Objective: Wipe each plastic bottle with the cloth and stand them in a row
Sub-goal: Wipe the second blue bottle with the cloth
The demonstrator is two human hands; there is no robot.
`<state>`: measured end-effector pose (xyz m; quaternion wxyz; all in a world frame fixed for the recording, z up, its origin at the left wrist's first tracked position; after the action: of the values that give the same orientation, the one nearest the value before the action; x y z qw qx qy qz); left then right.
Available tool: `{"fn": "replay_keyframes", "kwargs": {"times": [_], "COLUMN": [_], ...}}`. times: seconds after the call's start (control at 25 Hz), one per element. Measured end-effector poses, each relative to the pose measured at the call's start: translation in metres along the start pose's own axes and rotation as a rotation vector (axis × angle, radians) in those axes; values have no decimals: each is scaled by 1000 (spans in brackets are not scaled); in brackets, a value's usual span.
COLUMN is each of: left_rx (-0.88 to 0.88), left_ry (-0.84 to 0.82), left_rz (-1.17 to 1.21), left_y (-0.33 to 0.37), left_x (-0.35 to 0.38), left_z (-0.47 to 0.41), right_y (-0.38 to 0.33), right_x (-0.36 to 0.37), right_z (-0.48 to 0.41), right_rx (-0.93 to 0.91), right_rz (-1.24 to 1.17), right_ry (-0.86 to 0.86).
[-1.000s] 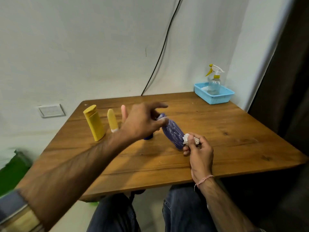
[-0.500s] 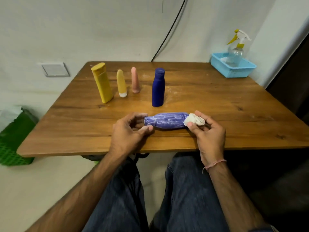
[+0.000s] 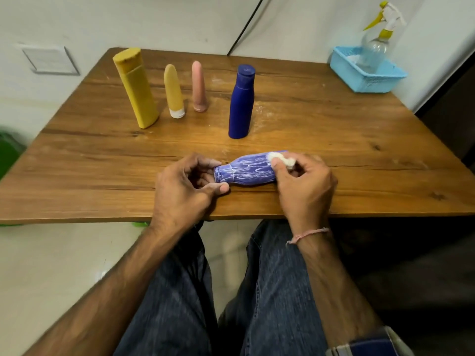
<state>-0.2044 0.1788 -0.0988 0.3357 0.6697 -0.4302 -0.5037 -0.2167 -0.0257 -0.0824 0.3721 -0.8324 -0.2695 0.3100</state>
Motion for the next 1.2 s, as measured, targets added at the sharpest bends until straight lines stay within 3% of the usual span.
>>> {"fn": "replay_keyframes", "kwargs": {"times": [0.16, 0.36, 0.56, 0.64, 0.76, 0.84, 1.0, 1.2], "left_rx": [15, 92, 171, 184, 198, 216, 264, 274], "left_ry": [40, 28, 59, 53, 57, 60, 76, 73], "left_rz": [-6, 12, -27, -21, -14, -36, -121, -126], "left_y": [-5, -5, -13, -12, -10, -10, -9, -7], "left_x": [-2, 4, 3, 3, 5, 4, 1, 4], "left_z": [1, 0, 0, 1, 1, 1, 3, 3], "right_y": [-30, 4, -43, -30, -9, -22, -43, -8], "right_x": [22, -8, 25, 17, 1, 11, 22, -2], "right_z": [25, -23, 14, -8, -38, -25, 3, -39], "right_rx": [-167, 86, -203, -182, 50, -36, -196, 31], "right_rz": [-11, 159, 64, 157, 260, 237, 133, 271], "right_ry": [-164, -12, -302, -232, -110, -119, -318, -100]}}
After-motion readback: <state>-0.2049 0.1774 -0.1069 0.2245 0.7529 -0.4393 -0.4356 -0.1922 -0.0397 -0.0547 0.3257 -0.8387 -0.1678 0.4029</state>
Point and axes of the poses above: each hand's wrist, its own z-axis away from the middle knuckle, its own x-axis out of the palm, y = z × x, the point moved 3 cm from there along -z, towards the middle knuckle, and after that the axes turned 9 degrees about -z, right-handed, at the moved point
